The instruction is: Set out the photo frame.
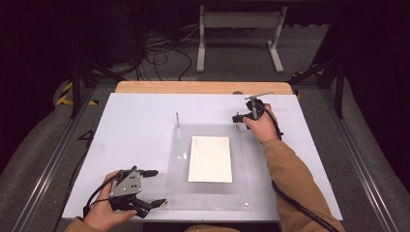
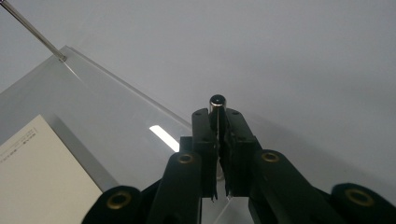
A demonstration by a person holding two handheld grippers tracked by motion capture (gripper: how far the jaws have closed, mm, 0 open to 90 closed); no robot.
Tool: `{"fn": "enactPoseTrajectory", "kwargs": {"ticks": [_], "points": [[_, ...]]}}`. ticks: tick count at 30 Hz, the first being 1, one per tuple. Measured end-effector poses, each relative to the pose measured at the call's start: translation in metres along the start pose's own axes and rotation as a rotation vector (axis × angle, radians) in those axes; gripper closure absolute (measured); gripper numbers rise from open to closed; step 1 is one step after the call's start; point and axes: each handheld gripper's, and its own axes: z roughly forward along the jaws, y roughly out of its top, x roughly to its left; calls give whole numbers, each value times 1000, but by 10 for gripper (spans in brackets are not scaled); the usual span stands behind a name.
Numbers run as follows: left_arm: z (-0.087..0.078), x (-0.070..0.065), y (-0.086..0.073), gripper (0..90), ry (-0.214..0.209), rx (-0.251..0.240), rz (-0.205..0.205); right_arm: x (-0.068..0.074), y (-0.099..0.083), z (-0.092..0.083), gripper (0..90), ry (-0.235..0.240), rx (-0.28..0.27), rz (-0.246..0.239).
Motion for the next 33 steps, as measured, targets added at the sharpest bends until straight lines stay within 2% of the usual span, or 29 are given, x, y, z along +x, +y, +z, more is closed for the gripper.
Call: {"fn": "enactPoseTrajectory", "kwargs": {"ticks": [3, 10, 13, 18, 24, 26, 27, 28, 33], "points": [[-1, 1, -4, 102, 12, 35, 25, 0, -1, 0, 847, 3, -3, 3], [2, 8, -22, 103, 44, 105, 24, 0, 0, 0, 845, 2, 1, 7], [7, 9, -22, 105, 50, 112, 57, -1, 0, 0, 844, 4, 4, 9], [18, 5, -21, 106, 63, 160, 126, -2, -1, 1, 843, 11, 0, 16], [23, 4, -15, 107, 77, 122, 153, -2, -1, 1, 840, 15, 3, 20], [24, 4, -12, 110, 76, 98, 175, -2, -1, 1, 838, 20, 4, 24], [25, 4, -10, 107, 72, 85, 216, -2, -1, 1, 838, 21, 4, 25], [28, 3, -8, 107, 66, 79, 241, -2, -1, 1, 838, 22, 4, 24], [33, 3, -3, 129, 59, 60, 285, -3, -1, 1, 837, 25, -1, 31]]}}
